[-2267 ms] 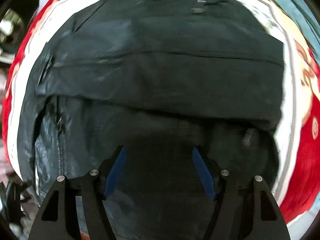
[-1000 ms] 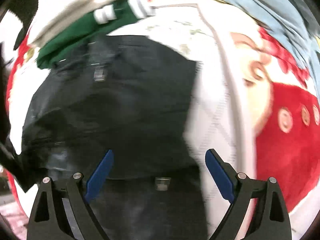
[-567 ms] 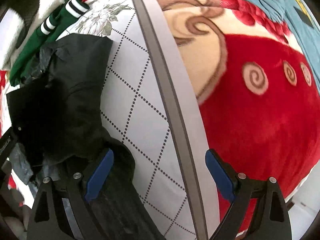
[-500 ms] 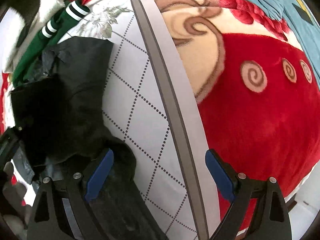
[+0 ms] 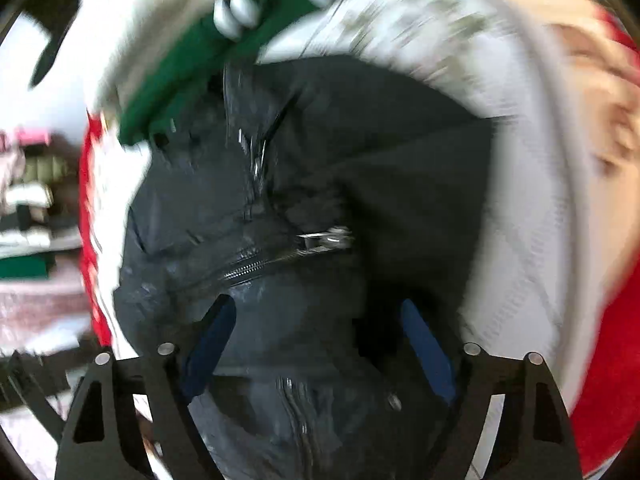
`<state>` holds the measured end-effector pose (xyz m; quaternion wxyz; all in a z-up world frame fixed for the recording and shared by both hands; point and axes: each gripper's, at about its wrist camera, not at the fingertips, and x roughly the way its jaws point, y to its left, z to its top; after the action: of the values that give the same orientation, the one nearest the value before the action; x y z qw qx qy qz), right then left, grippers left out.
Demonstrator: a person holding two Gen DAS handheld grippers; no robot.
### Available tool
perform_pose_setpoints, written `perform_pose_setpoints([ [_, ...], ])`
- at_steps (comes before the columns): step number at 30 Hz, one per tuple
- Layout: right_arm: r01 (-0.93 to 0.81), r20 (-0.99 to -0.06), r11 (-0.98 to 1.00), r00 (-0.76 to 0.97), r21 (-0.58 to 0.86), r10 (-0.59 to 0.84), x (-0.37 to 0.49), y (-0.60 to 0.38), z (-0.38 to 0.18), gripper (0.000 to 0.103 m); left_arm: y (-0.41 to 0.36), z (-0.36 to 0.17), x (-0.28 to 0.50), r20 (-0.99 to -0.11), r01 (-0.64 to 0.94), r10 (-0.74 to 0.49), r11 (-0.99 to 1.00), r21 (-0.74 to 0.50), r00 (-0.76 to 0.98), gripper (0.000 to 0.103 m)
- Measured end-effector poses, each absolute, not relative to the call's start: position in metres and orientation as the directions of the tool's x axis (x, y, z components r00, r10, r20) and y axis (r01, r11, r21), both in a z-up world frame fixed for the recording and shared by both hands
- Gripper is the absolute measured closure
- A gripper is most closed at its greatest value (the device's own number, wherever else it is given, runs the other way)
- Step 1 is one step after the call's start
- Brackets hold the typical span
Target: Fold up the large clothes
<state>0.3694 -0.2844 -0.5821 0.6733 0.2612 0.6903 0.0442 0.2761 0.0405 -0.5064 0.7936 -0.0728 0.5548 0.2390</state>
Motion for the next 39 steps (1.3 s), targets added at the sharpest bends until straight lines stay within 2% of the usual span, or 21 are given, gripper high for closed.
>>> perform_pose_setpoints([
  [1,0.28,-0.916,0.88,-0.004,0.383,0.4,0.376,-0.277,-0.595,0.052,0.047,-0.509,0.276,-0.913,-0.472,0.315,0.866,0.165,0.259,0.0],
  [2,0.258,-0.944,0.918,-0.054,0.302,0.325,0.38,-0.269,-0.608,0.065,0.057,-0.511,0.274,-0.908,-0.495,0.337,0.85,0.18,0.248,0.0],
  [4,0.258,-0.958,0.929,-0.032,0.267,0.284,0.38,-0.267,-0.607,0.08,0.066,-0.511,0.274,-0.904,-0.519,0.351,0.835,0.183,0.244,0.0],
  [6,0.271,-0.962,0.923,0.042,0.272,0.271,0.372,-0.273,-0.587,0.091,0.068,-0.51,0.275,-0.903,-0.525,0.351,0.832,0.18,0.247,0.0],
  [7,0.286,-0.961,0.917,0.086,0.277,0.263,0.367,-0.277,-0.575,0.093,0.067,-0.509,0.277,-0.902,-0.525,0.351,0.832,0.178,0.251,0.0],
  [11,0.363,-0.961,0.9,0.217,0.241,0.17,0.345,-0.302,-0.537,0.093,0.059,-0.516,0.298,-0.903,-0.502,0.342,0.847,0.177,0.26,0.0],
  [16,0.409,-0.976,0.891,0.163,0.198,0.142,0.338,-0.317,-0.562,0.093,0.059,-0.573,0.339,-0.901,-0.439,0.404,0.846,0.302,0.157,0.0],
  [18,0.399,-0.978,0.894,0.124,0.205,0.169,0.344,-0.321,-0.576,0.087,0.062,-0.591,0.347,-0.899,-0.427,0.413,0.846,0.32,0.144,0.0],
  [21,0.424,-0.957,0.858,0.103,0.289,0.271,0.345,-0.331,-0.577,0.082,0.062,-0.591,0.346,-0.892,-0.411,0.421,0.852,0.325,0.166,0.0],
  [23,0.422,-0.955,0.856,0.112,0.297,0.276,0.335,-0.341,-0.563,0.067,0.062,-0.588,0.341,-0.889,-0.399,0.418,0.859,0.321,0.185,0.0],
  [24,0.418,-0.958,0.862,0.123,0.288,0.26,0.327,-0.346,-0.556,0.05,0.063,-0.588,0.34,-0.891,-0.398,0.413,0.862,0.315,0.19,0.0],
  [25,0.412,-0.961,0.868,0.128,0.276,0.245,0.321,-0.348,-0.553,0.039,0.063,-0.589,0.34,-0.892,-0.398,0.41,0.863,0.311,0.192,0.0],
  [26,0.396,-0.968,0.883,0.12,0.252,0.222,0.312,-0.349,-0.551,0.038,0.064,-0.589,0.341,-0.893,-0.397,0.406,0.865,0.307,0.194,0.0],
  [30,0.266,-0.957,0.931,-0.074,0.251,0.28,0.295,-0.328,-0.594,0.038,0.061,-0.589,0.344,-0.889,-0.382,0.413,0.868,0.317,0.2,0.0],
  [32,0.249,-0.956,0.934,-0.08,0.255,0.282,0.289,-0.324,-0.617,0.038,0.062,-0.589,0.343,-0.889,-0.372,0.406,0.875,0.311,0.211,0.0],
  [33,0.305,-0.954,0.914,-0.048,0.268,0.296,0.287,-0.327,-0.622,0.038,0.064,-0.589,0.344,-0.891,-0.367,0.401,0.878,0.307,0.214,0.0],
  [35,0.356,-0.939,0.878,-0.009,0.319,0.344,0.284,-0.327,-0.617,0.069,0.067,-0.59,0.345,-0.896,-0.337,0.382,0.894,0.296,0.225,0.0],
  [36,0.389,-0.922,0.847,0.013,0.362,0.388,0.28,-0.325,-0.612,0.079,0.069,-0.59,0.346,-0.899,-0.326,0.373,0.9,0.29,0.229,0.0],
  [39,0.498,-0.887,0.754,0.071,0.428,0.457,0.262,-0.32,-0.602,0.082,0.075,-0.59,0.35,-0.906,-0.28,0.343,0.921,0.271,0.25,0.0],
])
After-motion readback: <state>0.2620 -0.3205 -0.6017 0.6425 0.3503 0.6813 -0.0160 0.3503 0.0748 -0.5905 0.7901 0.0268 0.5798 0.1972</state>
